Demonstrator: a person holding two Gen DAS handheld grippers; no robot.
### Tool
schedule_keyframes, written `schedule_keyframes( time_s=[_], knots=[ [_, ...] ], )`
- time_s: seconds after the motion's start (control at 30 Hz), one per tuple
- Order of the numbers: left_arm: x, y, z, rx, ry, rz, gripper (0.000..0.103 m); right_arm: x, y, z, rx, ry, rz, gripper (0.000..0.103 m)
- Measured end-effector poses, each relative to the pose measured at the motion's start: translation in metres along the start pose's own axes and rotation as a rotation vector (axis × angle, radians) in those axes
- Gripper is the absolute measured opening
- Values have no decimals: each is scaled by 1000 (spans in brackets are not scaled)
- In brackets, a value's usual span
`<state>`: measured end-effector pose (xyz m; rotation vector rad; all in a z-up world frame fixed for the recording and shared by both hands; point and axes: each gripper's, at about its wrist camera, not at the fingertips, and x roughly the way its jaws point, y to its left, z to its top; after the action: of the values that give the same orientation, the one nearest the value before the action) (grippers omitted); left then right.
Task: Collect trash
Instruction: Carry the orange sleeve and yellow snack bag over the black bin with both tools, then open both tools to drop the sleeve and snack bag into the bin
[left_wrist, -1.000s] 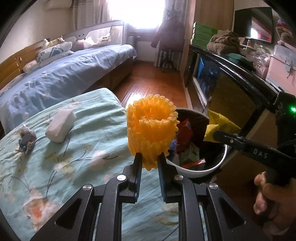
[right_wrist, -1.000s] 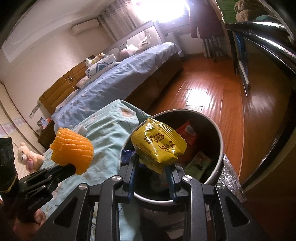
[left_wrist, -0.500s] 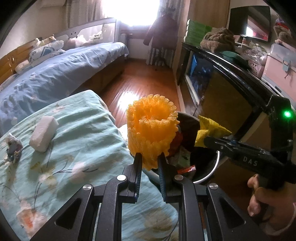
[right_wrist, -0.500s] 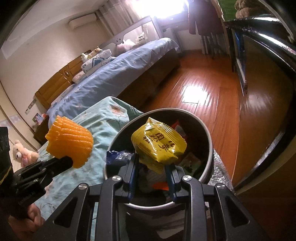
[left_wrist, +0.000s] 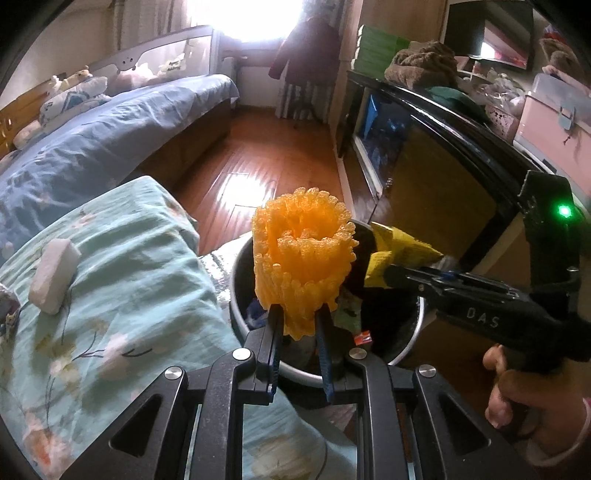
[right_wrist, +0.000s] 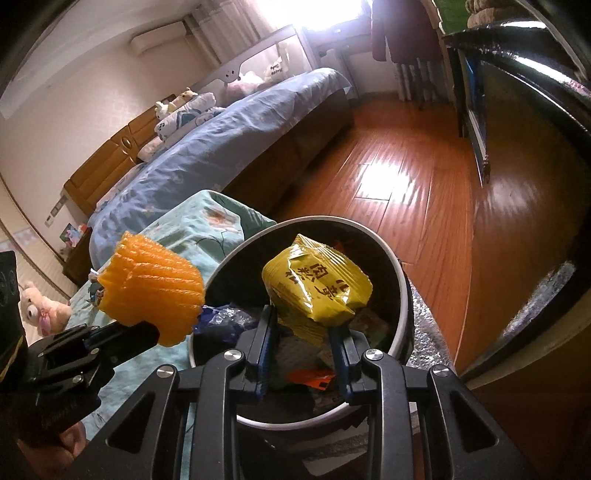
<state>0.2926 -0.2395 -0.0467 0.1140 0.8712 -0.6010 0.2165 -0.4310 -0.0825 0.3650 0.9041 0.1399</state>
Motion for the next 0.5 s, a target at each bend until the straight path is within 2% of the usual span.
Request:
schedule_keyframes(
  time_s=[0.5],
  knots=[
    [17,-6,3,15,40,-17,19,9,-4,5,-3,22,-8,29]
  ],
)
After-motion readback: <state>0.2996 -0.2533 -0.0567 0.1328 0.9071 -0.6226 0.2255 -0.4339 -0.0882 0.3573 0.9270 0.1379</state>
